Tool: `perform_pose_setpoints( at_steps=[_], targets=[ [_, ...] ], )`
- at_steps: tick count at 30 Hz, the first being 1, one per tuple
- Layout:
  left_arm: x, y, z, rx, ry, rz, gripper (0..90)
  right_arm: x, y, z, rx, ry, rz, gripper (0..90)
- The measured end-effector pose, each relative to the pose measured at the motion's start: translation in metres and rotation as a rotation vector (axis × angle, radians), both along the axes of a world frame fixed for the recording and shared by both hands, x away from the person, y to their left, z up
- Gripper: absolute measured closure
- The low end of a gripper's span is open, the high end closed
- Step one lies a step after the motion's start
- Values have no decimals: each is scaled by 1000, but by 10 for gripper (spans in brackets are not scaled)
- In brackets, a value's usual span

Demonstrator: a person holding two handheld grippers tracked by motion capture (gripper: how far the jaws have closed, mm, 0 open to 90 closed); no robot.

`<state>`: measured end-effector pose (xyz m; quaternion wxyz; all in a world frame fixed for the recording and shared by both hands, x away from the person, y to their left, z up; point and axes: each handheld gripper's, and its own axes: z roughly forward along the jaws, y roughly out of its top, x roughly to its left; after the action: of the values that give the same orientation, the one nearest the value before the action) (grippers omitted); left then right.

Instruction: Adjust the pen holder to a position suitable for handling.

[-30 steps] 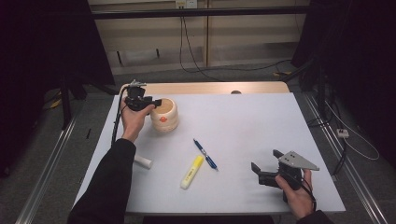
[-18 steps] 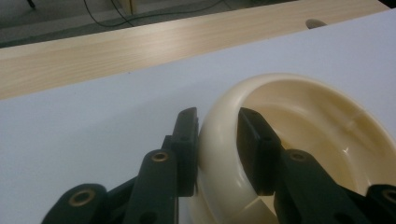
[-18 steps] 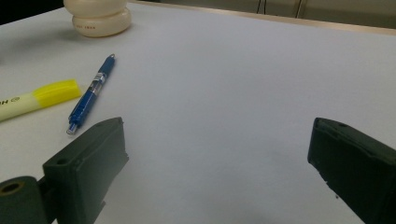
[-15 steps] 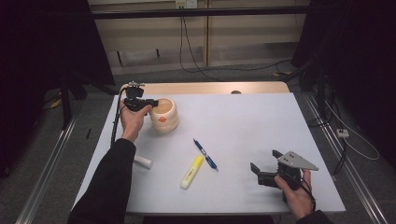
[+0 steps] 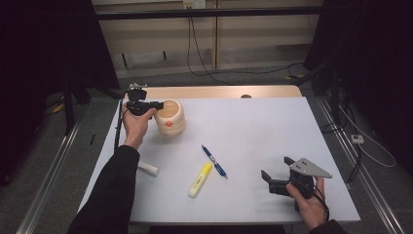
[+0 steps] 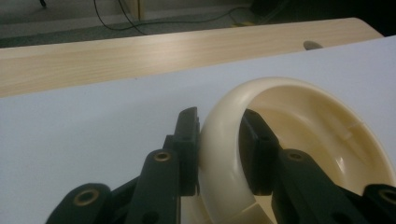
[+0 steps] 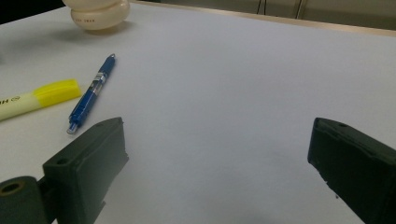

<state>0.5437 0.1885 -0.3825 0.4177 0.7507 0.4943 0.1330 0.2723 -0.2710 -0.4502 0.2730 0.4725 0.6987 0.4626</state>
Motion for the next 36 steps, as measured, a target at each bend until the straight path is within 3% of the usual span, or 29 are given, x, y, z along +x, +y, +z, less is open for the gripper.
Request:
perform_pose_setpoints(
  at_steps=[5, 9, 20, 36],
  targets=[
    [-5, -5, 6, -37, -11, -2, 706, 0, 0, 0, -1, 1, 0, 43],
    [-10, -16, 12, -64, -19, -33, 708, 0, 0, 0, -2, 2, -1, 43],
    [-23, -54, 26, -66, -42, -112, 708, 0, 1, 0, -2, 1, -1, 43],
    [-26, -95, 24, -82, -27, -149, 707, 0, 1, 0, 0, 2, 1, 43]
  ],
)
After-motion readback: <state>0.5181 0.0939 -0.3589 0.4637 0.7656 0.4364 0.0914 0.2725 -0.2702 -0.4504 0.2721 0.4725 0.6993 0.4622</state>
